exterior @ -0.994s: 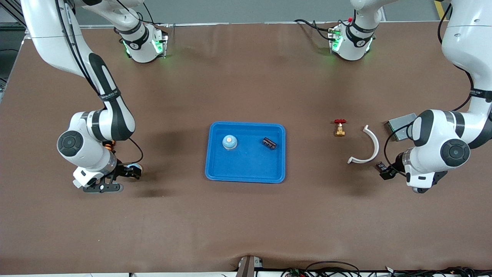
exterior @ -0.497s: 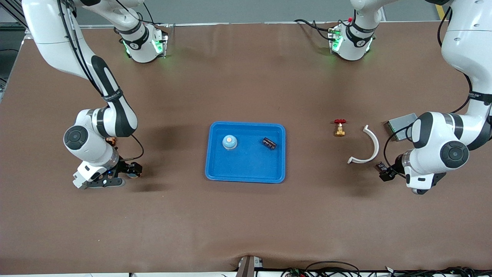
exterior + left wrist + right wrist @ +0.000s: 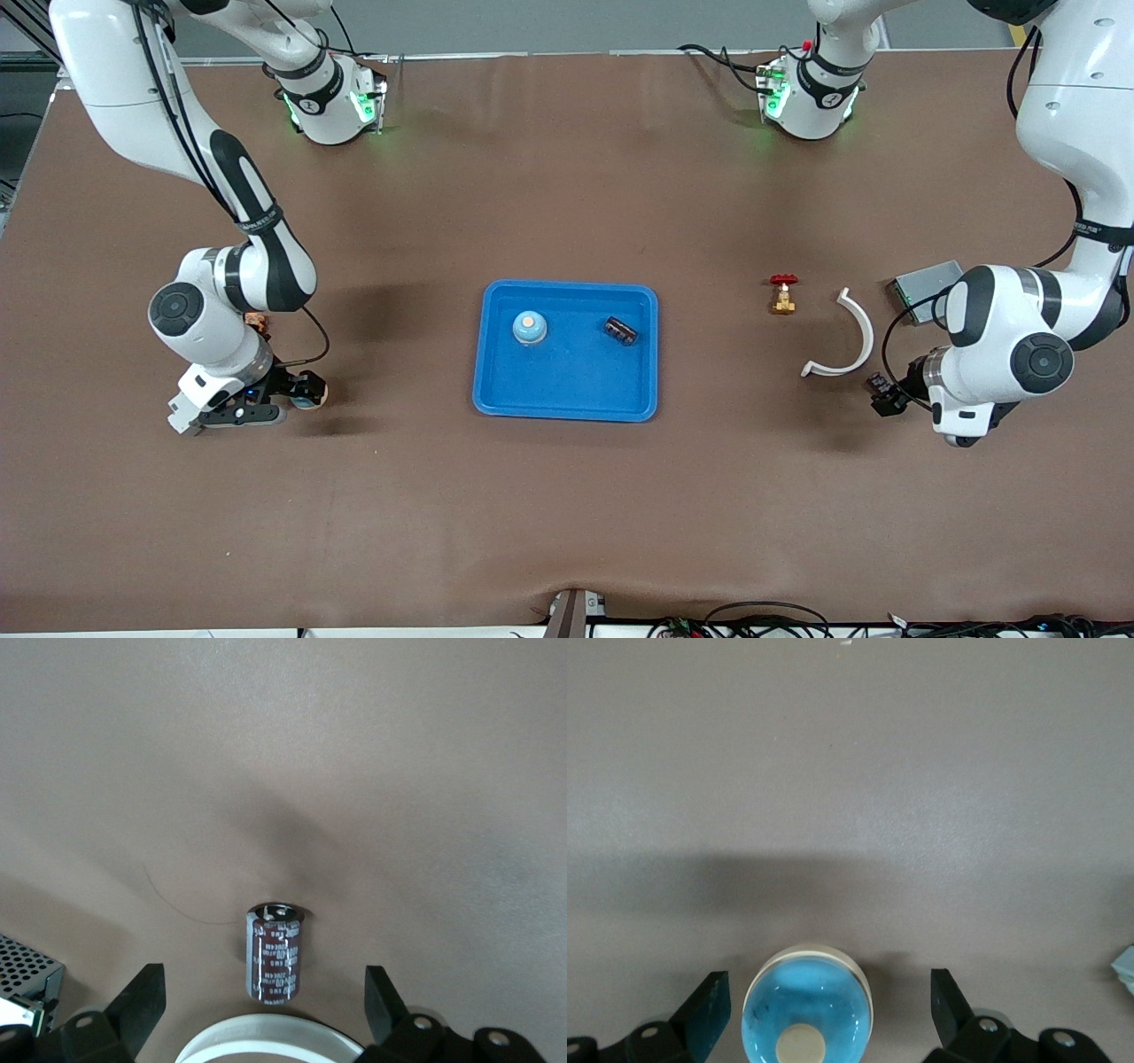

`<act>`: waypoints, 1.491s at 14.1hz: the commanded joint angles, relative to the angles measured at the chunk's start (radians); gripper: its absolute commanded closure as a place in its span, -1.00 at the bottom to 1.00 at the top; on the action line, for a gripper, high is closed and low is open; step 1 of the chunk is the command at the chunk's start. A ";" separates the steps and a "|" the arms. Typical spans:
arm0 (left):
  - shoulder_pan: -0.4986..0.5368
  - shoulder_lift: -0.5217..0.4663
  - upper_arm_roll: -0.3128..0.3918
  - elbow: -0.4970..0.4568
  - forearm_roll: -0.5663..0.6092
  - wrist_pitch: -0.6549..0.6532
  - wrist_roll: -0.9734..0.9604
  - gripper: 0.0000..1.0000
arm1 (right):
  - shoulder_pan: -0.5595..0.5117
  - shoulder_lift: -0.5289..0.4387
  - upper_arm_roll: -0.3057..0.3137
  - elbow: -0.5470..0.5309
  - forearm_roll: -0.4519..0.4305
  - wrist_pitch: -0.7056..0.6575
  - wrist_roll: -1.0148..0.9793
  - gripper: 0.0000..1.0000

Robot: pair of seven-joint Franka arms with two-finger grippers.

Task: Place electrolytic capacitor and blue bell in tray
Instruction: 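Grasp the bell with the right gripper while the left gripper grasps the capacitor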

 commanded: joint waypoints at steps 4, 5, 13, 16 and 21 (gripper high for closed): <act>0.018 0.041 -0.006 0.010 0.019 0.006 0.017 -0.46 | -0.015 -0.003 0.026 -0.033 -0.003 0.019 0.004 -1.00; 0.014 0.049 -0.006 0.014 0.018 0.006 0.017 -0.39 | -0.015 0.001 0.028 -0.032 -0.003 0.019 0.004 -1.00; 0.005 0.043 -0.012 0.019 0.039 0.003 0.017 1.00 | -0.012 0.020 0.026 -0.021 -0.003 0.017 0.001 -1.00; 0.001 -0.021 -0.030 0.037 0.018 -0.036 0.013 1.00 | -0.011 0.020 0.026 -0.021 -0.004 0.015 -0.011 0.13; -0.021 -0.049 -0.168 0.201 -0.070 -0.240 -0.084 1.00 | -0.005 0.019 0.028 -0.018 -0.004 0.008 0.001 1.00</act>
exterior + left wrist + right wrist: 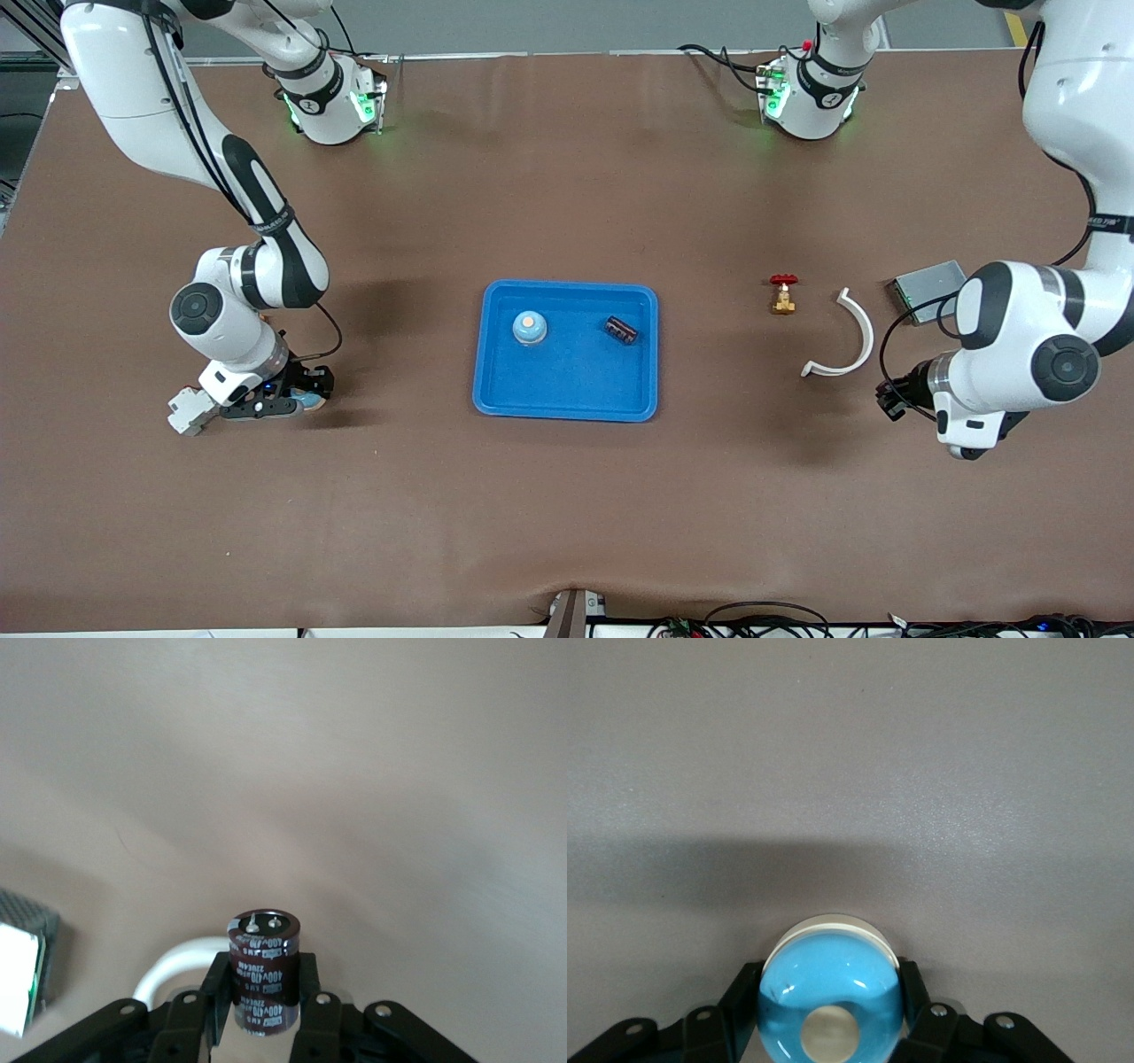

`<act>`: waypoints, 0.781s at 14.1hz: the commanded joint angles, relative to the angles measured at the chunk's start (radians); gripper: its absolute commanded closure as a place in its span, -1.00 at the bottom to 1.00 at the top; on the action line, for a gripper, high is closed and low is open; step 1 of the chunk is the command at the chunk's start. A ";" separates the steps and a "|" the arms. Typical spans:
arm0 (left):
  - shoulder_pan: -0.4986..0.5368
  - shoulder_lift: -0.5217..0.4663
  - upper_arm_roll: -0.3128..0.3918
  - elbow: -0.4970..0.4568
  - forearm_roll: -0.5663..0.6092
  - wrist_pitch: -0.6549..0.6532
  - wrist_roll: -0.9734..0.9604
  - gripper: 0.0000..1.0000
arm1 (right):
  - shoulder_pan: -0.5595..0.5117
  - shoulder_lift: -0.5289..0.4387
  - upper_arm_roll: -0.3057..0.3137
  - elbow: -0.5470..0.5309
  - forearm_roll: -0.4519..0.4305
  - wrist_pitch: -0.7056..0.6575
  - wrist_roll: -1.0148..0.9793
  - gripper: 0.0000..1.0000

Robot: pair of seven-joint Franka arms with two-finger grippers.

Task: Place electrolytic capacitor and blue bell in tray
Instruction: 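Grasp the bell with the right gripper while the left gripper grasps the capacitor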

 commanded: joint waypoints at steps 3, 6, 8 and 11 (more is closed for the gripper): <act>-0.045 0.006 -0.089 0.042 -0.029 -0.036 -0.167 1.00 | 0.019 -0.017 0.013 0.038 -0.001 -0.064 0.006 1.00; -0.149 0.049 -0.092 0.074 -0.040 0.004 -0.310 1.00 | 0.047 -0.026 0.036 0.121 -0.001 -0.206 0.124 1.00; -0.201 0.063 -0.092 0.088 -0.042 0.045 -0.366 1.00 | 0.077 -0.039 0.044 0.145 -0.001 -0.245 0.205 1.00; -0.273 0.079 -0.089 0.090 -0.042 0.108 -0.395 1.00 | 0.172 -0.042 0.044 0.171 -0.001 -0.280 0.380 1.00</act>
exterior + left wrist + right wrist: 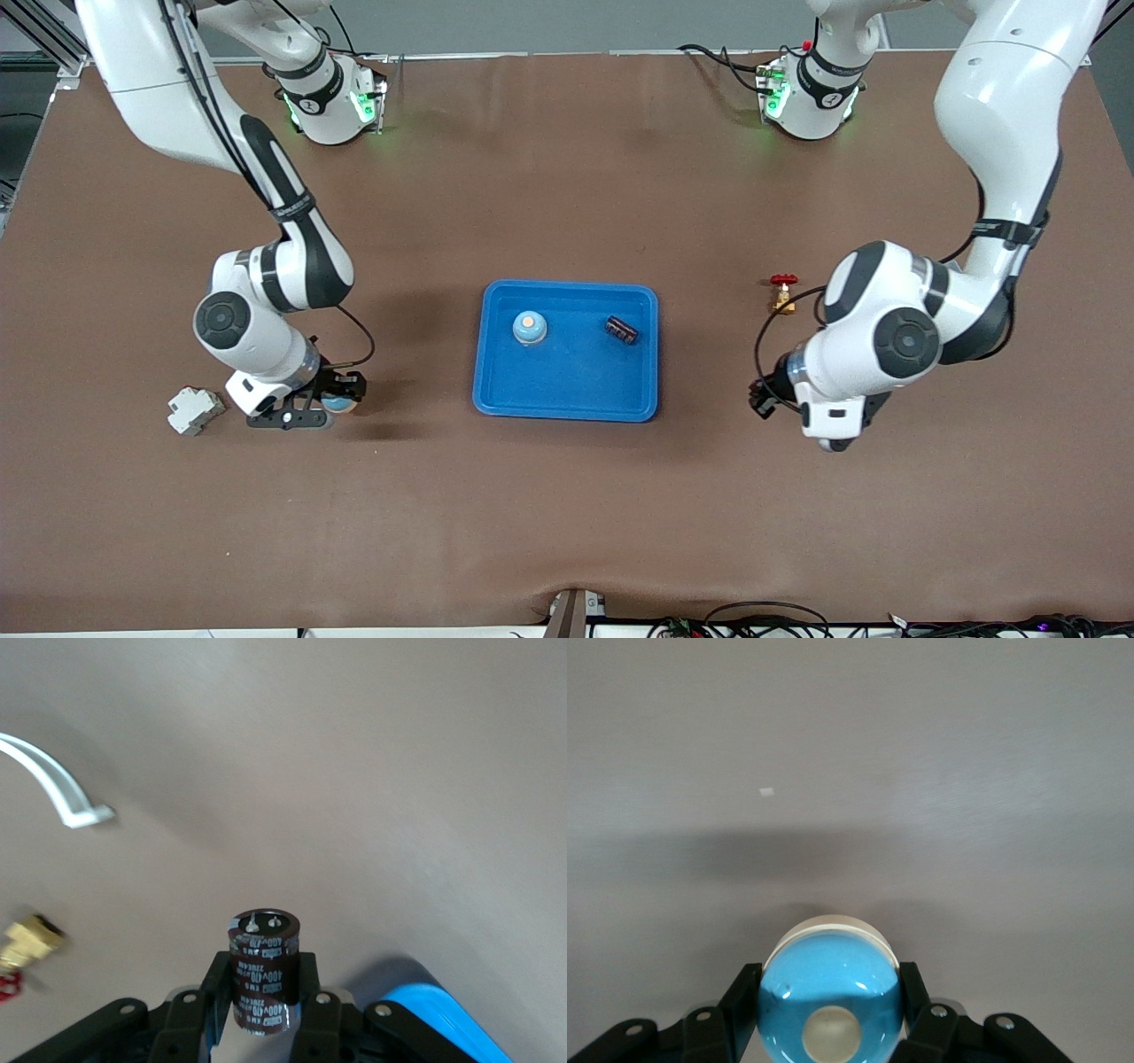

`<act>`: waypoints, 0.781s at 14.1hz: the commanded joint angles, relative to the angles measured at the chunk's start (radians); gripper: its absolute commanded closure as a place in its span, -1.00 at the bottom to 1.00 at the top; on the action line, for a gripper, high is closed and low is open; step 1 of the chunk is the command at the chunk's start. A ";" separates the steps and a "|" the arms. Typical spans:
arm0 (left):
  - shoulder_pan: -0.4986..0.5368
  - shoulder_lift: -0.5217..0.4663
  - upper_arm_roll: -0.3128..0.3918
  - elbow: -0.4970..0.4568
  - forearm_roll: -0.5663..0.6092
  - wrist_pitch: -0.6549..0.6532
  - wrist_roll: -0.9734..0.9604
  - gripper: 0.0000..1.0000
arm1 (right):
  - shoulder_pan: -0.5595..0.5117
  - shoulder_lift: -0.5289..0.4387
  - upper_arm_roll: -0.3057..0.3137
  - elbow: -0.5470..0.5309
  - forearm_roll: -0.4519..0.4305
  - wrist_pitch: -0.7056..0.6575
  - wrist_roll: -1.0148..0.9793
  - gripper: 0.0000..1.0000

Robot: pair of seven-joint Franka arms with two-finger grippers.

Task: Place electrolytic capacitor and blue bell in tray
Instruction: 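Carry the bell and capacitor over the blue tray with both grippers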

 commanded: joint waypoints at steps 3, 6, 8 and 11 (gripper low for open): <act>-0.100 0.051 0.006 0.028 -0.003 0.104 -0.105 1.00 | 0.158 -0.011 -0.005 0.077 -0.002 -0.102 0.314 1.00; -0.149 0.069 0.006 0.030 -0.009 0.161 -0.184 1.00 | 0.224 -0.005 -0.005 0.118 -0.004 -0.113 0.460 1.00; -0.186 0.083 0.007 0.028 0.000 0.181 -0.237 1.00 | 0.264 0.000 -0.005 0.128 -0.007 -0.110 0.527 1.00; -0.230 0.129 0.015 0.028 0.000 0.258 -0.334 1.00 | 0.324 0.043 -0.008 0.178 -0.019 -0.111 0.648 1.00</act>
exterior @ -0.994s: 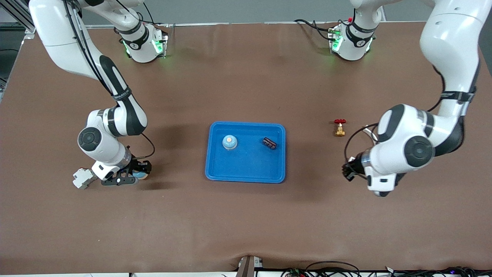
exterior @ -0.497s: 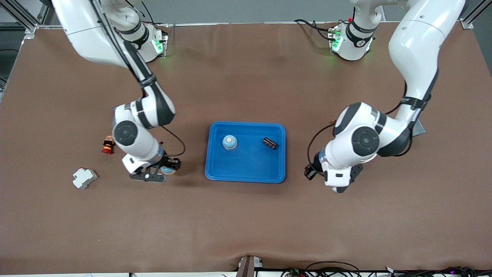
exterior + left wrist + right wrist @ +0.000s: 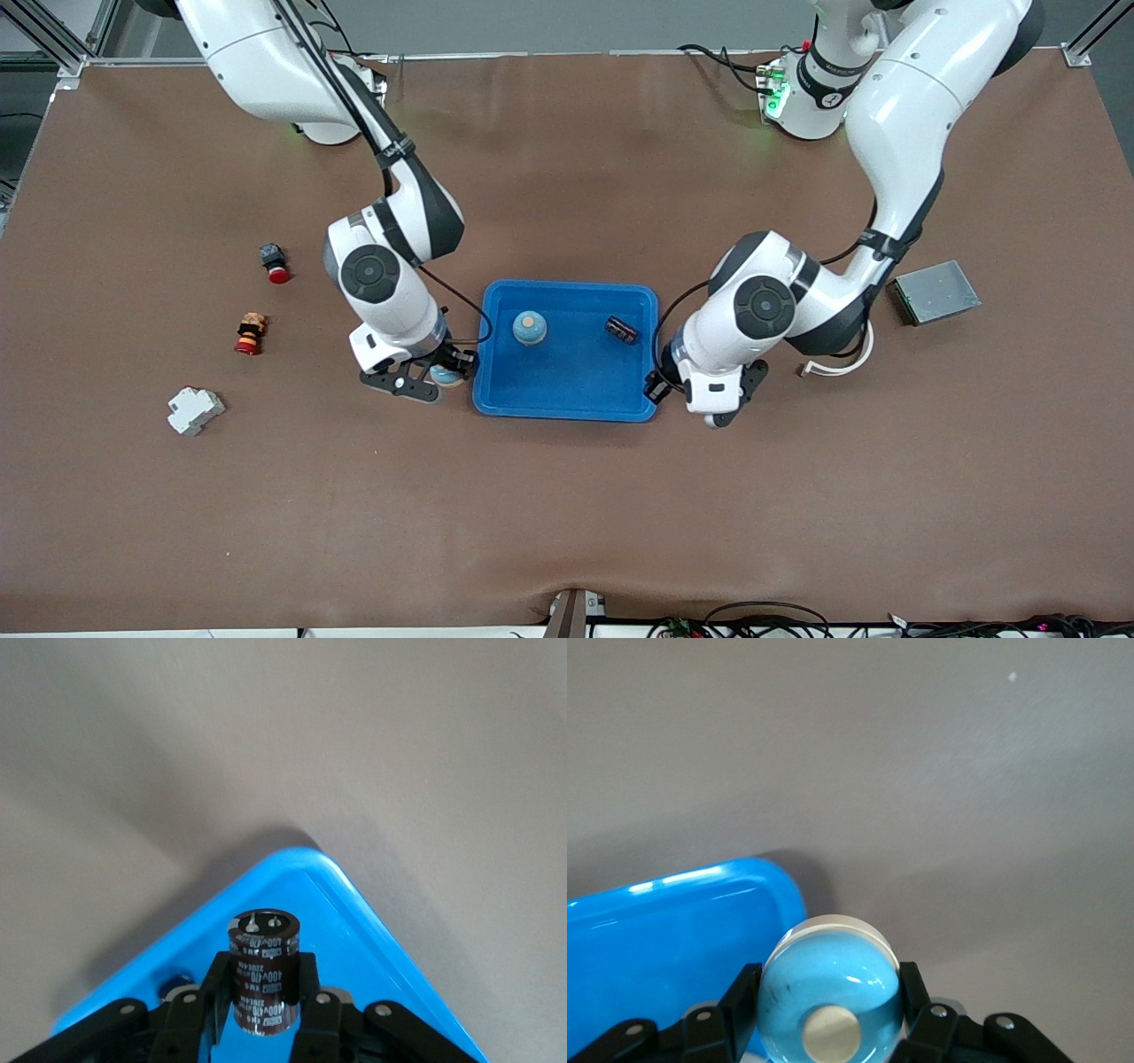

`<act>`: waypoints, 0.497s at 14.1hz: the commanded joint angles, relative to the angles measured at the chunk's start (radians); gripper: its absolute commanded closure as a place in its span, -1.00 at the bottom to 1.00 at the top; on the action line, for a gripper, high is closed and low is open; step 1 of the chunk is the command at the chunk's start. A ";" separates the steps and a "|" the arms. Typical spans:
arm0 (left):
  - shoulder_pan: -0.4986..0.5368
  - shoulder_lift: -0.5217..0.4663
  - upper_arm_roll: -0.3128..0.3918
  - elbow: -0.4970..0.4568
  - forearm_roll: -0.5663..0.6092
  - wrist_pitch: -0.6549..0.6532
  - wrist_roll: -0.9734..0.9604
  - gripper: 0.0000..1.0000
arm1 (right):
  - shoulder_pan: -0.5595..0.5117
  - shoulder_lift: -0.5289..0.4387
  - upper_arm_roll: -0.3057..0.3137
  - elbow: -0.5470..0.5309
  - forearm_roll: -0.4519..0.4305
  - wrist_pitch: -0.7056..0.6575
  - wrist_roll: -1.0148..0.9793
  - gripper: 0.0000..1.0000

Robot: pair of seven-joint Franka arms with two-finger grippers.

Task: Place electrolytic capacitor and blue bell in tray
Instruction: 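Carry the bell and capacitor over the blue tray with both grippers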

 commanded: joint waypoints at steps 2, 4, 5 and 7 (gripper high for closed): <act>-0.078 0.053 0.038 0.025 0.002 0.063 -0.109 1.00 | 0.077 0.078 -0.016 0.090 -0.027 -0.016 0.158 1.00; -0.136 0.067 0.084 0.025 -0.002 0.076 -0.124 1.00 | 0.101 0.104 -0.016 0.113 -0.048 -0.018 0.214 1.00; -0.170 0.076 0.111 0.025 -0.002 0.084 -0.142 1.00 | 0.112 0.118 -0.016 0.130 -0.058 -0.019 0.244 1.00; -0.204 0.098 0.151 0.024 -0.003 0.084 -0.153 1.00 | 0.125 0.139 -0.016 0.150 -0.064 -0.022 0.272 1.00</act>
